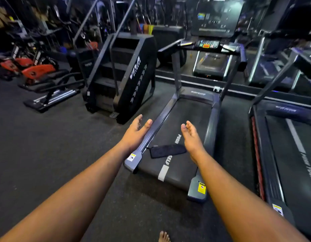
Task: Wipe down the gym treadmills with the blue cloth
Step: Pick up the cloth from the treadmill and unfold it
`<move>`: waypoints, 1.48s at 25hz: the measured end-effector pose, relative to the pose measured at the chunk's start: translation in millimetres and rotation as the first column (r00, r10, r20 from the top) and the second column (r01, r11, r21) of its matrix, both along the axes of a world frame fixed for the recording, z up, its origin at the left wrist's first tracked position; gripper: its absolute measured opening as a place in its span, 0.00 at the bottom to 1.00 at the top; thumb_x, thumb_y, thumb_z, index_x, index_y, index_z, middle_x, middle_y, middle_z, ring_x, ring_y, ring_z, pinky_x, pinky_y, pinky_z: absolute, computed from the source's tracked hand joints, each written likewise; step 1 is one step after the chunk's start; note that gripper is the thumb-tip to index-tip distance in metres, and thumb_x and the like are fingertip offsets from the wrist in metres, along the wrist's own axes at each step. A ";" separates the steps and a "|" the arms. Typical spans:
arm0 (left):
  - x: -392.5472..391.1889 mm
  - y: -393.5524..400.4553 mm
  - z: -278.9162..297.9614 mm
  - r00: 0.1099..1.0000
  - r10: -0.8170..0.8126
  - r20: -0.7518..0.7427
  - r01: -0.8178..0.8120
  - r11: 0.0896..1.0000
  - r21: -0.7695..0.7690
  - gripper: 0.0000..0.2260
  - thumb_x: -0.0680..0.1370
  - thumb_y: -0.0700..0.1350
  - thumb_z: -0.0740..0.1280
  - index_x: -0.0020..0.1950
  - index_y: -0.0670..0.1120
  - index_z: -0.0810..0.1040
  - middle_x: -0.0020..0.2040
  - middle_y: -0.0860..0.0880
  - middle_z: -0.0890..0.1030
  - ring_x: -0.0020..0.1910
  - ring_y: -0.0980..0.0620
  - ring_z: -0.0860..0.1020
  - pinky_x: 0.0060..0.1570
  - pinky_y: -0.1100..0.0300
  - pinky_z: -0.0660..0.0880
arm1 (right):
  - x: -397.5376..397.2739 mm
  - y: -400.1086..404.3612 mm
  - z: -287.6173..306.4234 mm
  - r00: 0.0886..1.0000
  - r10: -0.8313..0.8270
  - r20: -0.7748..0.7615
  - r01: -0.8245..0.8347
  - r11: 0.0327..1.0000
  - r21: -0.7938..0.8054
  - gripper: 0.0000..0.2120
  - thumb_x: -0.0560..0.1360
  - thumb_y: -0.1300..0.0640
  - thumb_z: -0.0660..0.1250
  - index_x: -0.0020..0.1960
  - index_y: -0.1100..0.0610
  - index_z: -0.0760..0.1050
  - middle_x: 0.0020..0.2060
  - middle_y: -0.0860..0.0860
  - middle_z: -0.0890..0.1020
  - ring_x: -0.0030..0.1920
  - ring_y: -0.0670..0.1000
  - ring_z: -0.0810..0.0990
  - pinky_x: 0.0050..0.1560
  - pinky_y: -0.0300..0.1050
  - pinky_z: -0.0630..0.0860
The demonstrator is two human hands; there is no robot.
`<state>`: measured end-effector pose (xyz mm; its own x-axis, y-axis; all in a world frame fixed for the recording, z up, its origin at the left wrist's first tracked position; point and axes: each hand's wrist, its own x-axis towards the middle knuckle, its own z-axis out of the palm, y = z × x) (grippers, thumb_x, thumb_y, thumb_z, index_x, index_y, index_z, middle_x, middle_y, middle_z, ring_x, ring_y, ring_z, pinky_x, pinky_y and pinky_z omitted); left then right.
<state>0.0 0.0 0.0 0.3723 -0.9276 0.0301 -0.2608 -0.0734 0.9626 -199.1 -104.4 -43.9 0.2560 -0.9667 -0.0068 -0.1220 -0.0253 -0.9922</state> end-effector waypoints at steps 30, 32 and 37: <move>213.2 -498.2 -709.1 0.998 -0.048 -0.044 0.061 0.460 0.886 0.27 0.78 0.53 0.69 0.72 0.40 0.69 0.67 0.40 0.77 0.66 0.41 0.75 0.63 0.54 0.72 | 225.4 -450.0 -642.8 0.719 0.406 -0.565 -0.034 0.832 0.554 0.25 0.79 0.44 0.65 0.73 0.50 0.69 0.65 0.49 0.77 0.66 0.49 0.74 0.67 0.54 0.72; 206.0 -509.4 -740.1 0.999 -0.033 0.001 0.014 0.478 0.878 0.28 0.77 0.55 0.71 0.71 0.41 0.70 0.65 0.41 0.77 0.64 0.41 0.76 0.61 0.51 0.74 | 220.9 -450.7 -672.5 0.742 0.400 -0.538 -0.020 0.815 0.579 0.23 0.79 0.45 0.66 0.72 0.49 0.70 0.63 0.48 0.78 0.65 0.47 0.75 0.67 0.51 0.72; 200.8 -531.1 -747.8 0.994 0.008 0.113 -0.104 0.457 0.883 0.19 0.77 0.49 0.71 0.65 0.42 0.74 0.56 0.42 0.82 0.58 0.41 0.79 0.55 0.54 0.74 | 215.0 -453.0 -676.6 0.787 0.359 -0.502 -0.031 0.835 0.549 0.20 0.79 0.50 0.67 0.70 0.50 0.72 0.60 0.47 0.79 0.63 0.47 0.76 0.66 0.50 0.73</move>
